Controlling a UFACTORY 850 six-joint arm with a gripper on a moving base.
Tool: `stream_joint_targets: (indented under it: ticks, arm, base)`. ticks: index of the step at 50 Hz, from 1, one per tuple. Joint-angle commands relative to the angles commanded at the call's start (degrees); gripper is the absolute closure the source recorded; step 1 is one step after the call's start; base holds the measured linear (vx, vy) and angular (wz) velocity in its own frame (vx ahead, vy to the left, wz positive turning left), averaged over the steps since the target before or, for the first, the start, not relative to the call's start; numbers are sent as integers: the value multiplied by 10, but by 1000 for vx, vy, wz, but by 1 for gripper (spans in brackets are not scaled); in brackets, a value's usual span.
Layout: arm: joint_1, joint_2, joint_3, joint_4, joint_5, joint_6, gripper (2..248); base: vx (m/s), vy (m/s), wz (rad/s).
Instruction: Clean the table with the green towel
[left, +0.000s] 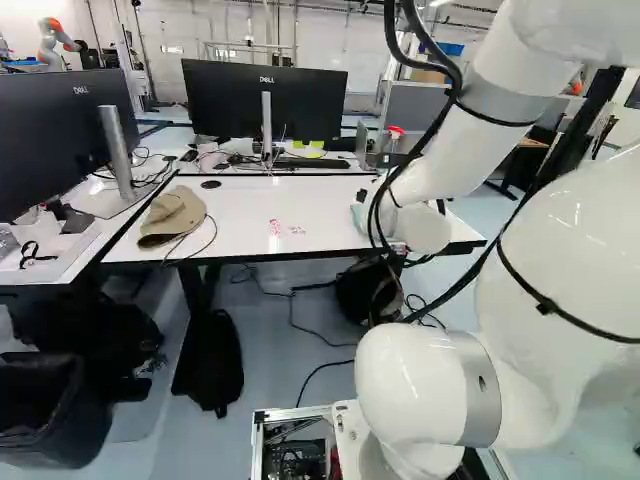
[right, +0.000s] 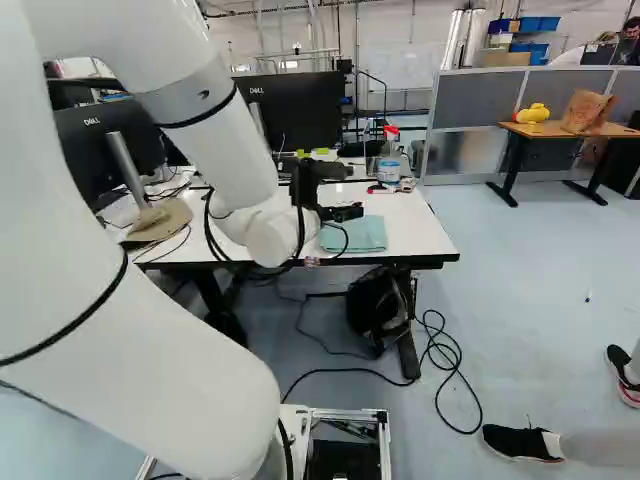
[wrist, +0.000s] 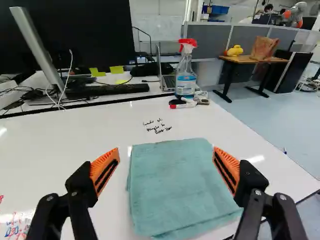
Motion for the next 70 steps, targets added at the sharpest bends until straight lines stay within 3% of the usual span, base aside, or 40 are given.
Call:
stream_joint_targets:
  ticks: [13, 28, 70]
  arm:
    - [-18, -33, -32, 0, 0, 0, 3]
    - [-22, -54, -53, 0, -15, 0, 3]
    - [-39, -103, -103, 0, -166, 0, 3]
  base:
    - [0, 0, 0]
    - [0, 0, 0]
    - [0, 0, 0]
